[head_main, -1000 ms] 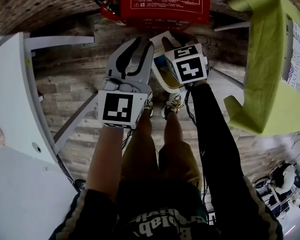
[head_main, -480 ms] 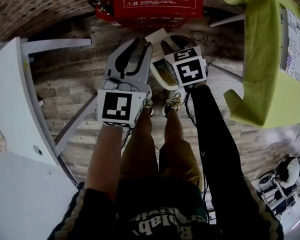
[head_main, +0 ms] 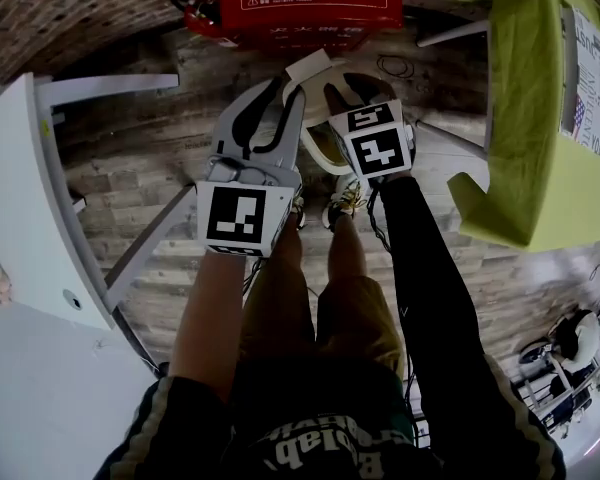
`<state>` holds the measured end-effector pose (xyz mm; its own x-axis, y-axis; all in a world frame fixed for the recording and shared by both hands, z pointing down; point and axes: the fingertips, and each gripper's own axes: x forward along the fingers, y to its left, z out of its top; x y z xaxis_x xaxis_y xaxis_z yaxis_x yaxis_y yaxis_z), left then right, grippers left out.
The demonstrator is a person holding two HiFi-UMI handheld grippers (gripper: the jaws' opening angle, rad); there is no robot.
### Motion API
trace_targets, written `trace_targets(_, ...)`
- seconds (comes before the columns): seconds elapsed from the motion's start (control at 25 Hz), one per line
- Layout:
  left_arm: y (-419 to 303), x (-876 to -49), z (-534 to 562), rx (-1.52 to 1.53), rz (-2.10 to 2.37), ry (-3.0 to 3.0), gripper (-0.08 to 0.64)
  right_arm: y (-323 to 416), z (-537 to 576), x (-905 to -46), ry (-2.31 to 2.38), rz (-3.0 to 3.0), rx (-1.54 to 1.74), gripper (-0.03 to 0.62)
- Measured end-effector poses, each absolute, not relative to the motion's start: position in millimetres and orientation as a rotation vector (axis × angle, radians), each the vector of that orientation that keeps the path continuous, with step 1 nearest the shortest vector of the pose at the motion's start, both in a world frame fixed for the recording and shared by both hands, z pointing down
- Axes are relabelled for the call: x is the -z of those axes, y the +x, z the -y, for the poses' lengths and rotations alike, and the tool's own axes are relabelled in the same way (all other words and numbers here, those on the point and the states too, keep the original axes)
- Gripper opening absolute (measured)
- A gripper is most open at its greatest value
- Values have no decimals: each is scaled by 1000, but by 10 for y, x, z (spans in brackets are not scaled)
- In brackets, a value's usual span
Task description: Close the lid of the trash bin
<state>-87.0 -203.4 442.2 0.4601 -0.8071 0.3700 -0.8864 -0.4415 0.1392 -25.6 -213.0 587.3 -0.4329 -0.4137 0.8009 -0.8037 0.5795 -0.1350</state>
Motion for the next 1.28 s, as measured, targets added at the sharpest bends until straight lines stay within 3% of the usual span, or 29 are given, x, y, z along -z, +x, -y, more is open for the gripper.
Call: trace_targets(1.28,-486,-4610,1849,-396,1393,2418,100,88,1557,-6198,920,2043,-709,161)
